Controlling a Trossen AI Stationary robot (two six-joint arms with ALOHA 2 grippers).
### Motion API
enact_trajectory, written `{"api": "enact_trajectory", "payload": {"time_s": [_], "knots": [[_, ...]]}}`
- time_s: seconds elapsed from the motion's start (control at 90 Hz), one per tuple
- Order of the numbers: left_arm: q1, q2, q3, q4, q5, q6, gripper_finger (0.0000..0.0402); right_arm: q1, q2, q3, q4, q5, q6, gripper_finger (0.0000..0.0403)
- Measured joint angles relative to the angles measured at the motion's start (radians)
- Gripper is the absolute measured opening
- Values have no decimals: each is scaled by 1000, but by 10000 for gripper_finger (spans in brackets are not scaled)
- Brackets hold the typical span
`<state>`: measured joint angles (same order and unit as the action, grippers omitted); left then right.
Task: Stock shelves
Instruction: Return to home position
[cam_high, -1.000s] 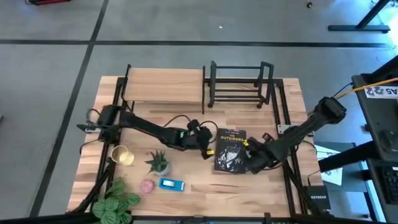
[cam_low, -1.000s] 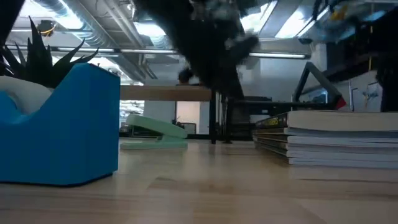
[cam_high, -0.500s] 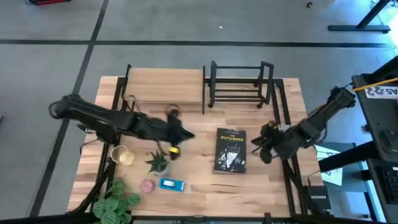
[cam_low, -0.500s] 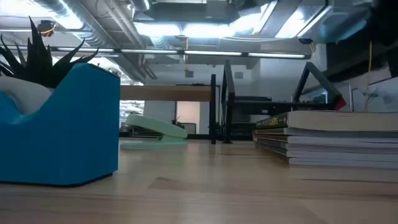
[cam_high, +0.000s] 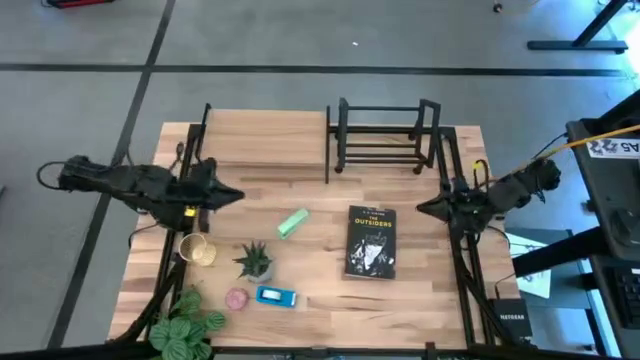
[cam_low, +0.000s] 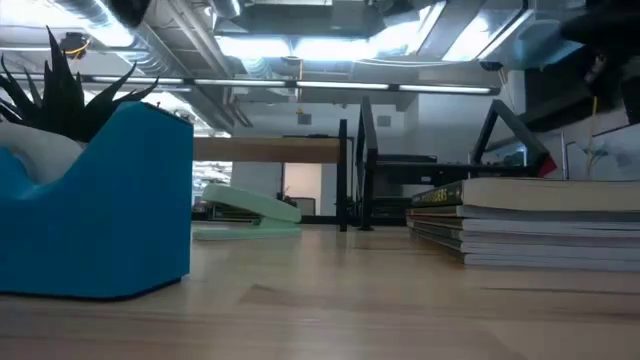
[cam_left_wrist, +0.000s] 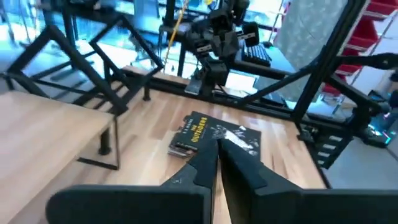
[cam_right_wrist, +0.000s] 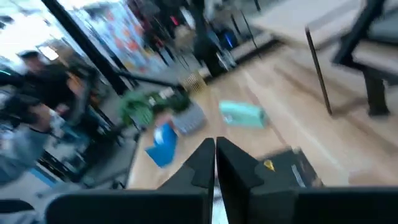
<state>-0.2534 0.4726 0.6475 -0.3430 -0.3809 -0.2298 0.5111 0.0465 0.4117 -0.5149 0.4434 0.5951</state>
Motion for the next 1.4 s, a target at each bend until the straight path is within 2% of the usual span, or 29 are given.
{"api": "enact_trajectory", "payload": {"time_s": [0.111,0.278,0.544,0.644,0.756,0.856,1.078,1.244,1.4], "knots": [[44,-136,-101,15,25,-20,1,-22,-44,-18,18,-20,-71,0],[108,-258,-242,131,192,-56,1,-47,-45,-41,126,-80,-195,0],[206,-265,-440,395,334,-59,1,-91,-44,-201,475,-235,-355,0],[248,-267,-499,481,406,-64,1,-136,-45,-269,613,-298,-396,0],[311,-273,-529,532,487,-53,1,-212,-44,-309,673,-371,-417,0],[386,-274,-541,537,532,-51,1,-296,-45,-323,687,-455,-411,0],[526,-274,-544,542,723,-72,1,-464,-44,-364,688,-631,-337,0],[560,-274,-548,550,737,-25,1,-535,-44,-404,659,-686,-311,0],[561,-279,-639,663,736,-9,1,-545,-44,-404,639,-677,-321,0]]}}
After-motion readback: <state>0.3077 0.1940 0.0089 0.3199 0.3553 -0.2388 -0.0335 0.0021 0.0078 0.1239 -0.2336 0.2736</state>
